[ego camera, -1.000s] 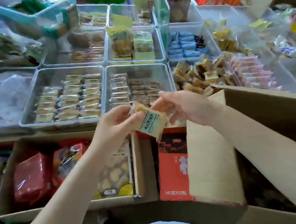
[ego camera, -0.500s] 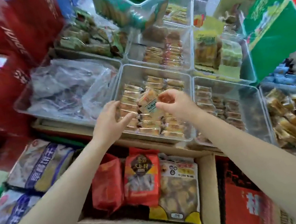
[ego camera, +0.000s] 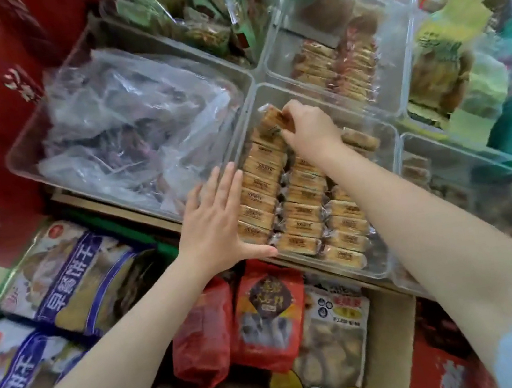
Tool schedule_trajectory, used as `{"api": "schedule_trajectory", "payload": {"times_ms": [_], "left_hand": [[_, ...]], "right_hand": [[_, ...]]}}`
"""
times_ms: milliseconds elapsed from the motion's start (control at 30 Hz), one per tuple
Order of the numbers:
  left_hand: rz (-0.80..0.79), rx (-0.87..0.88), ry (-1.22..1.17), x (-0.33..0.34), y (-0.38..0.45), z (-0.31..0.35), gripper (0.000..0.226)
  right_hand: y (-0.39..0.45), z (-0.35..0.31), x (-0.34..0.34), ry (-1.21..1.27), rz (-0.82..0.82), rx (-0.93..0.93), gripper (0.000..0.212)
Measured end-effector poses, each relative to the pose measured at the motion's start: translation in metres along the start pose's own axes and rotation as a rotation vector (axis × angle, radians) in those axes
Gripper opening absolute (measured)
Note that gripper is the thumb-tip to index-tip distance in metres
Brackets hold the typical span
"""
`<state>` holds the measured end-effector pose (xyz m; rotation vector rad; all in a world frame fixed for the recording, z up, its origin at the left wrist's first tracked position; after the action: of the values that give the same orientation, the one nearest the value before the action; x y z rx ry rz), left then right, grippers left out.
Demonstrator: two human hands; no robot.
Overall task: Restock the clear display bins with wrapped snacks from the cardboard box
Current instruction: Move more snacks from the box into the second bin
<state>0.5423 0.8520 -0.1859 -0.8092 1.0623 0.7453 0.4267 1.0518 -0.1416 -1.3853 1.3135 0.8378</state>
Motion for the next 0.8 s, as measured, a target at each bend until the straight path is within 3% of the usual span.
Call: {"api": "schedule_trajectory", "payload": {"times_ms": [267,367,467,667,733,800], "left_hand": [[0.003,0.002,0.023,0.004,0.0,-0.001,0.144],[-0.014,-0.004,0.019,0.004,0.0,-0.002,0.144],[-0.033,-0.034,0.001,0.002,-0.001,-0.003,0.144],[-0.089,-0.08,-0.044,-0.011,-0.006,0.004,0.136],[-0.025,-0.072,-0.028,-0.014,-0.016,0.016,0.12],[0.143,-0.012,-0.032,-0.018,-0.032,0.042,0.086]], "right_hand": [[0.025,-0.01,0.017,-0.384,-0.193,-0.064,0.03],[0.023,-0.018,0.026,-0.528,-0.187,-0.145,0.025],[0.007,-0.015,0.034,-0.588,-0.139,-0.162,0.036],[-0.084,-0.008,-0.001,-0.174,-0.086,-0.207,0.039],[-0.128,0.009,-0.018,0.016,-0.194,-0.143,0.029],[-0.178,0.034,-0.036,0.158,-0.243,-0.087,0.023]]}}
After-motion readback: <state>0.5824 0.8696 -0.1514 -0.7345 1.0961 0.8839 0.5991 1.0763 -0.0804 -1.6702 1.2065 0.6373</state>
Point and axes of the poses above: each hand's wrist, its own y-axis towards the middle knuckle, its own x-axis out of the palm, z = x × y, the point moved 5 cm from there along y, towards the middle knuckle, and after that the axes turned 2 degrees about x, right-handed, at the moved point
